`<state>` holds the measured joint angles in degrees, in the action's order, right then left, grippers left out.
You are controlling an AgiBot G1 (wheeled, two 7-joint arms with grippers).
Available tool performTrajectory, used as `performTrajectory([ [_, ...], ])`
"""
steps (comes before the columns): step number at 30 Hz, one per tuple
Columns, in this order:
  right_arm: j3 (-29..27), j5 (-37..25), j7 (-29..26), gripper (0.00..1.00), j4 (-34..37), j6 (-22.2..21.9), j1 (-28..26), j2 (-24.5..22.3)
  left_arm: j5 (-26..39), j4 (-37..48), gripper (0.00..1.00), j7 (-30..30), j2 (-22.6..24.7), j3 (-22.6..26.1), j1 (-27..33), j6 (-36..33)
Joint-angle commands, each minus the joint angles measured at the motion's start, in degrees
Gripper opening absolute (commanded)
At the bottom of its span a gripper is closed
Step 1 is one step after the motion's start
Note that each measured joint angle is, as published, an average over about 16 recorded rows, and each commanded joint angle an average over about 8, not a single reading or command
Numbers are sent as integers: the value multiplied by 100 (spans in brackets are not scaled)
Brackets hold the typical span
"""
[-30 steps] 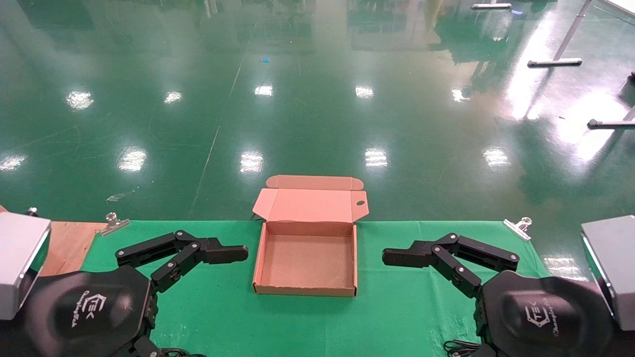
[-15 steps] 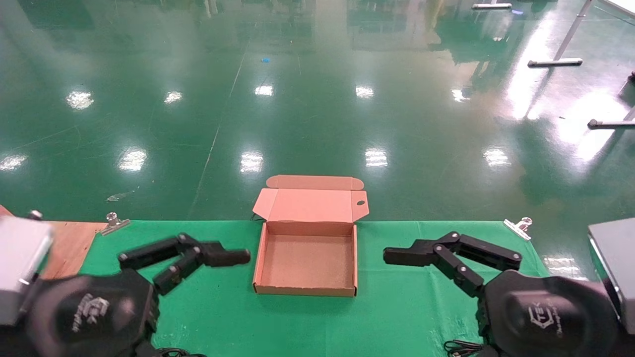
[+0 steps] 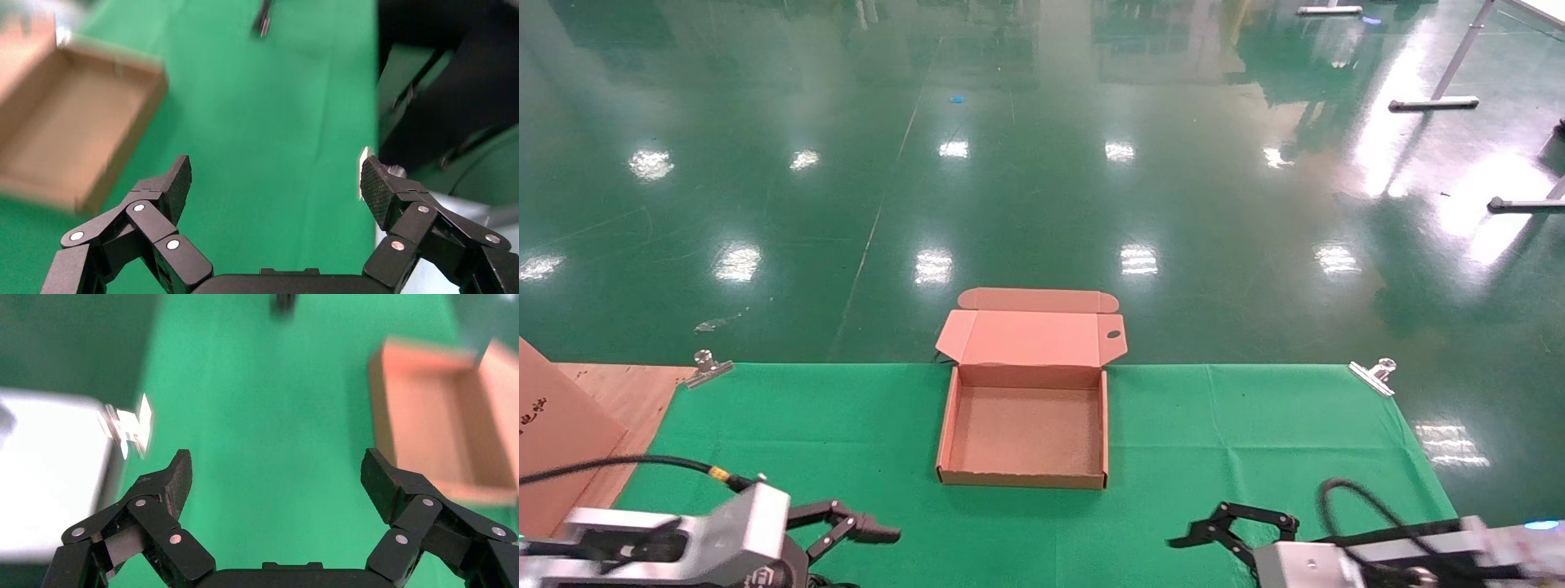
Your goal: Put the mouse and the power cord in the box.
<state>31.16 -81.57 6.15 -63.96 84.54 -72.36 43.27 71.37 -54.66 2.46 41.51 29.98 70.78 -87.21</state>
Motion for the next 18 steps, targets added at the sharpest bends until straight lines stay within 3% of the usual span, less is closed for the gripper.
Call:
performTrajectory([
  [1, 207, -528, 219, 100, 208, -83, -121, 155, 385, 400, 100, -217, 122, 159, 126, 26],
  [9, 856, -2231, 1111, 100, 1267, -813, -674, 865, 2035, 2132, 100, -1225, 752, 879, 1140, 422],
  [18, 1244, -3034, 1830, 100, 3050, -1292, -1221, 1566, 3032, 3617, 100, -2080, 1354, 1376, 1844, 978],
])
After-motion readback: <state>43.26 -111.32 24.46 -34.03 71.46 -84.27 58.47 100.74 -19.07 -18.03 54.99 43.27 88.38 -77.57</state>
